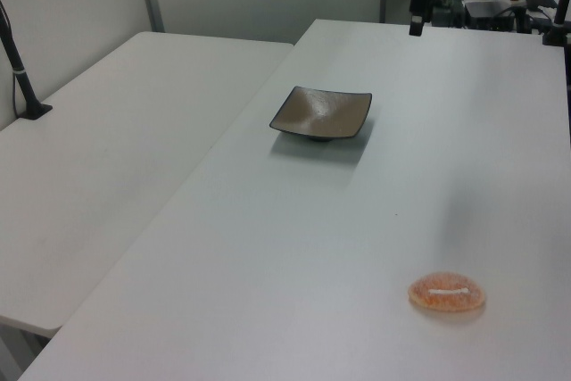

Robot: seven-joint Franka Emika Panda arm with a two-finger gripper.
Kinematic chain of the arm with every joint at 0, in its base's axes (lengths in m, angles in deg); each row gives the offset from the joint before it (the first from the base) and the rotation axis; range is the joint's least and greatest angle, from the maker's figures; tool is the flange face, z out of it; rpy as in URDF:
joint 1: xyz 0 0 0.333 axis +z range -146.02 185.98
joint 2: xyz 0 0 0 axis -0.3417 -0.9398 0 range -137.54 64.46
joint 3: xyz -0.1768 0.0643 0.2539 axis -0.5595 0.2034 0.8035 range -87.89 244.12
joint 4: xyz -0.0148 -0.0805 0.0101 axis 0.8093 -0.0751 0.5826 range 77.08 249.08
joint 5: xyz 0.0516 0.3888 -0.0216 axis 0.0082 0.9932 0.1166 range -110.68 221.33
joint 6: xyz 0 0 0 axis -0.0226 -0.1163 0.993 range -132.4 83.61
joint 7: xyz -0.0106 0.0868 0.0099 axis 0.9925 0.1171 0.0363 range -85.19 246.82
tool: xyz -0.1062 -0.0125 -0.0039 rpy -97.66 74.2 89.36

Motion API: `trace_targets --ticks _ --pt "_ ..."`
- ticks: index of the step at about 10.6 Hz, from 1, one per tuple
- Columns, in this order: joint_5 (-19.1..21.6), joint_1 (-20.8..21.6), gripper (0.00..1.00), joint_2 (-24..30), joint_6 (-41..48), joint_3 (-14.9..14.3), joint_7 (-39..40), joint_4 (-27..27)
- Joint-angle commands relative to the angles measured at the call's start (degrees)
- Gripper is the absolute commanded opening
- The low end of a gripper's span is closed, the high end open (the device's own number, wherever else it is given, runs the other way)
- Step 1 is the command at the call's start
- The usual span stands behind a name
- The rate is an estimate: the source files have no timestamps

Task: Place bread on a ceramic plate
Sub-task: 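Move the gripper toward the orange bread roll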

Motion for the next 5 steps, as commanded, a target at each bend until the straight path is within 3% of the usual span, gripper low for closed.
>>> trace_targets --ticks 1,5 --pt "-0.1 4.8 1.0 0.6 6.0 -0.2 0.4 1.1" --pt "0.7 14.0 1.0 0.7 6.5 -0.2 -0.4 2.1"
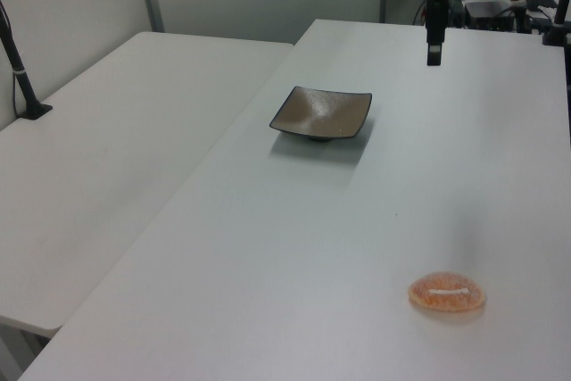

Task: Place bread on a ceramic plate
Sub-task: 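Move the gripper toward the orange bread roll, then lower the open gripper over the bread roll and close on it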

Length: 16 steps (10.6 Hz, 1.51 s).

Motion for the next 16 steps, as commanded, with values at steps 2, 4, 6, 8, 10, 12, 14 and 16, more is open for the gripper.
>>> trace_targets --ticks 2,4,6,8,10,12,14,16 --pt "0.8 10.4 1.0 0.7 1.2 -0.4 -0.7 1.4" --pt "0.9 13.5 1.0 0.5 0.7 2.1 -1.8 2.4" --pt "1.2 15.8 1.0 0.2 -0.1 3.4 -5.4 4.9" --pt "1.9 16.2 1.0 0.3 -7.1 5.8 -7.0 10.2" --pt "2.3 16.3 1.0 0.2 -14.9 7.2 -9.6 15.8" --pt "2.3 16.3 1.0 0.1 -25.2 8.7 -11.6 21.7" --pt "2.2 16.5 1.0 -1.4 -33.5 9.2 -11.7 25.5" --pt "2.2 16.6 1.0 -4.2 -36.8 9.3 -12.5 26.1"
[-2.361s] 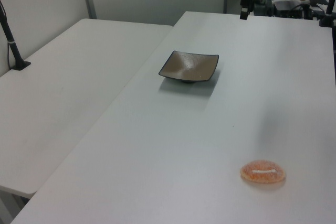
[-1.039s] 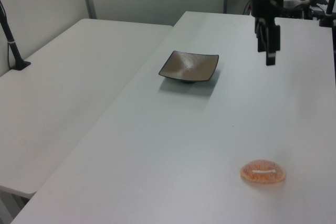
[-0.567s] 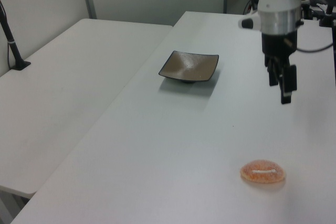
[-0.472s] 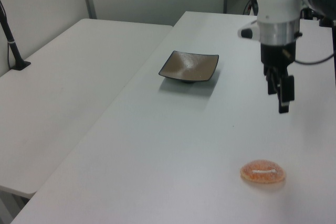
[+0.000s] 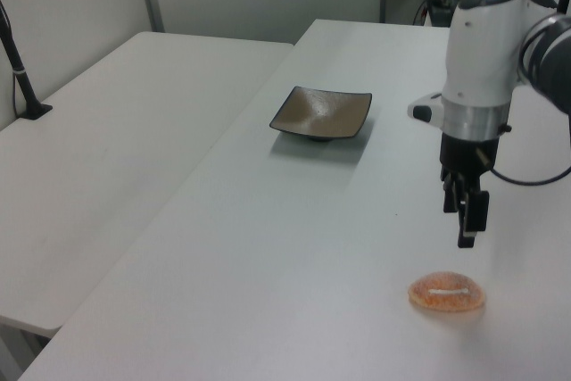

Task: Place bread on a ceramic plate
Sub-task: 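Lower the open gripper over the bread roll and close on it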

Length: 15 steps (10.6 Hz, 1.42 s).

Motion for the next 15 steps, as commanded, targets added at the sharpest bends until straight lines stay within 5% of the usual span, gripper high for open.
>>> trace_targets --ticks 1,7,10,12,15 --pt "1.0 0.3 1.0 -3.3 -6.0 0.9 -2.2 1.7" --pt "-1.3 1.1 1.0 -9.9 -12.0 2.2 -6.1 1.7" --pt "-8.7 1.9 1.0 -12.3 -12.9 2.5 -14.4 1.5" --pt "-9.4 1.9 0.99 -13.1 -12.8 2.6 -14.8 1.4" --pt "-9.3 1.7 0.63 -13.1 -12.8 2.7 -14.8 1.2"
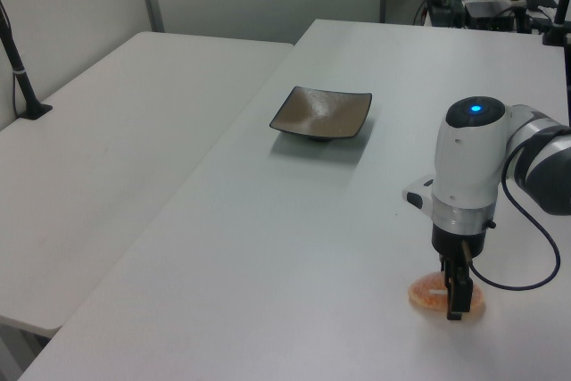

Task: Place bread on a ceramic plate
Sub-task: 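Lower the open gripper over the bread roll and close on it, then lift the grasped bread roll off the table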

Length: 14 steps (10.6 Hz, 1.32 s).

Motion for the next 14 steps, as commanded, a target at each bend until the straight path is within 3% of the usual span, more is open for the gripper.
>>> trace_targets --ticks 1,2,6,11,14 --pt "-1.0 -0.1 0.51 0.1 -1.5 0.3 -1.5 -0.2" --pt "-1.0 -0.3 0.4 0.3 -1.3 0.6 -1.5 -0.3" --pt "-0.9 -1.7 0.27 2.7 0.2 0.7 -1.3 -1.2" --pt "0.2 -5.4 0.25 10.2 14.4 0.1 -1.1 -6.9" --pt "3.4 -6.9 0.25 14.0 24.1 -3.9 3.1 -12.1"
